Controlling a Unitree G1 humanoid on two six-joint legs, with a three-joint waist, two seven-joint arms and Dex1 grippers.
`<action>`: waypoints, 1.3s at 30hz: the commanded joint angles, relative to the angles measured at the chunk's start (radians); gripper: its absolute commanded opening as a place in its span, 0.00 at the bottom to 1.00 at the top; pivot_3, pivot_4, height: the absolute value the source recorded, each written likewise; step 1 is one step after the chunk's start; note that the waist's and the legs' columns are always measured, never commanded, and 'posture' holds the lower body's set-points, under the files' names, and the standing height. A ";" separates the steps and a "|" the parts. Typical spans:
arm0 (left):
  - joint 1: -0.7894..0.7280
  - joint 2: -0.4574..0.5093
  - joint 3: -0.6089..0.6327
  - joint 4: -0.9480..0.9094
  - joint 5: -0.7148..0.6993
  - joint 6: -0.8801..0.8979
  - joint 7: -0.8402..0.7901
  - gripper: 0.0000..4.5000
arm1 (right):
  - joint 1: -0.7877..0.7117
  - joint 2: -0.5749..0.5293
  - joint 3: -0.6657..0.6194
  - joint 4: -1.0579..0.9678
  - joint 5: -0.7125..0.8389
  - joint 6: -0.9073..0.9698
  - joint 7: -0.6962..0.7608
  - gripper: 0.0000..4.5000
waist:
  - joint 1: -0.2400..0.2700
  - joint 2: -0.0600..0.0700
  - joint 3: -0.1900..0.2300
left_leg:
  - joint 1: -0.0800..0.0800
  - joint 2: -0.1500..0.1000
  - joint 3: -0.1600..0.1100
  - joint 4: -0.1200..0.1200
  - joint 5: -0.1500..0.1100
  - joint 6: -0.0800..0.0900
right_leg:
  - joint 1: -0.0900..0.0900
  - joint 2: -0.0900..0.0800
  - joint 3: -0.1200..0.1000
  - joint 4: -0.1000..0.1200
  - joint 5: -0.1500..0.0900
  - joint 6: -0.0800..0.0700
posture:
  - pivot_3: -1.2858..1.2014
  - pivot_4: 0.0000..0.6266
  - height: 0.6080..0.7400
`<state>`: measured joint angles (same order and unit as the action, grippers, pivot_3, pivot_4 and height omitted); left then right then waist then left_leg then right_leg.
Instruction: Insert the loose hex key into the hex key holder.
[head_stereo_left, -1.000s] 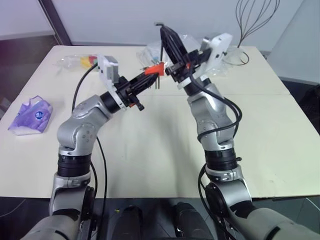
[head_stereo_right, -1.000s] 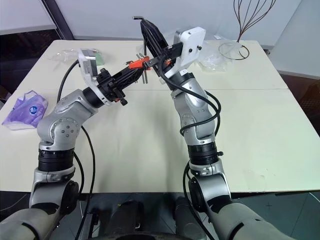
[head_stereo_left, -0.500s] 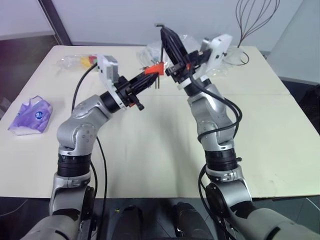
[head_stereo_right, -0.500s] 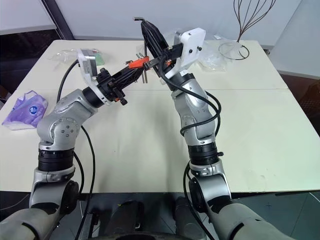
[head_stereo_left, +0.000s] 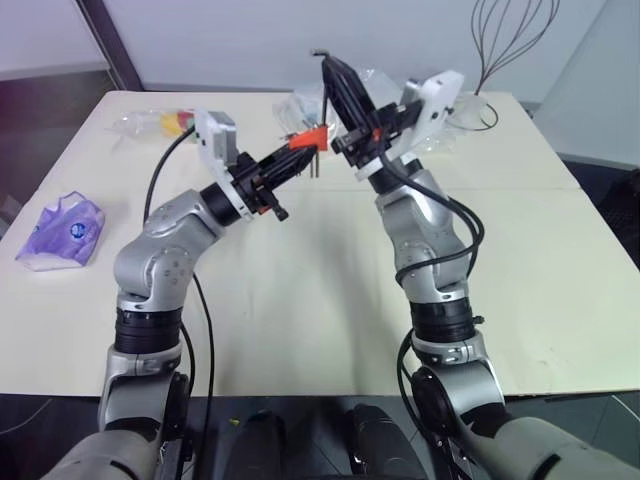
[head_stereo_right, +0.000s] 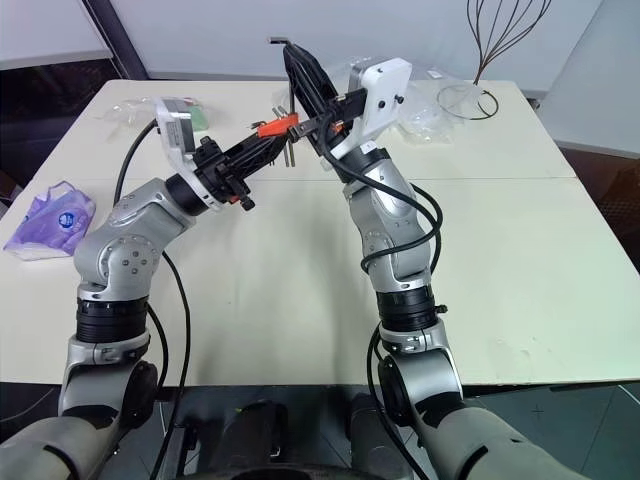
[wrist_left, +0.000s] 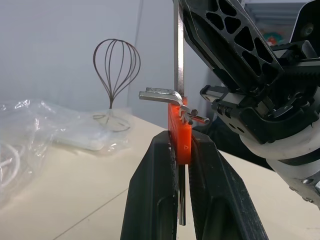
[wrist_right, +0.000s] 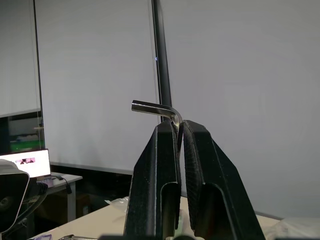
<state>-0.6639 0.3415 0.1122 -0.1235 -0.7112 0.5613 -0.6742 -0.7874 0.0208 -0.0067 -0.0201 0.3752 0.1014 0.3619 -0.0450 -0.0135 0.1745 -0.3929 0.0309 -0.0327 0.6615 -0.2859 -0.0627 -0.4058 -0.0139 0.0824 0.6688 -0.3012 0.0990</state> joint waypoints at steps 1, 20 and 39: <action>-0.017 0.000 0.019 -0.040 -0.025 -0.006 -0.006 0.00 | -0.014 0.001 0.001 -0.026 0.004 -0.015 0.005 0.01 | 0.000 0.000 0.000 | 0.000 0.000 0.000 0.000 0.000 0.000 | 0.000 0.000 0.000 0.000 0.000 0.000 | 0.52 0.24 1.00; -0.023 0.005 0.022 -0.028 -0.025 -0.015 -0.006 0.00 | -0.002 -0.008 0.003 -0.032 0.000 -0.009 0.005 0.01 | 0.000 0.000 0.000 | 0.000 0.000 0.000 0.000 0.000 0.000 | 0.000 0.000 0.000 0.000 0.000 0.000 | 0.52 0.24 1.00; -0.026 0.003 0.022 -0.030 -0.025 -0.017 -0.001 0.00 | 0.009 -0.011 0.013 -0.043 0.000 0.009 0.008 0.08 | 0.000 0.000 0.000 | 0.000 0.000 0.000 0.000 0.000 0.000 | 0.000 0.000 0.000 -0.001 0.000 0.000 | 0.52 0.24 1.00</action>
<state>-0.6639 0.3428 0.1123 -0.1237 -0.7236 0.5620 -0.6719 -0.7738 0.0130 0.0021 -0.0193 0.3739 0.1113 0.3687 -0.0449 -0.0134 0.1745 -0.3929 0.0309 -0.0328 0.6612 -0.2859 -0.0627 -0.4058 -0.0138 0.0825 0.6682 -0.3012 0.0989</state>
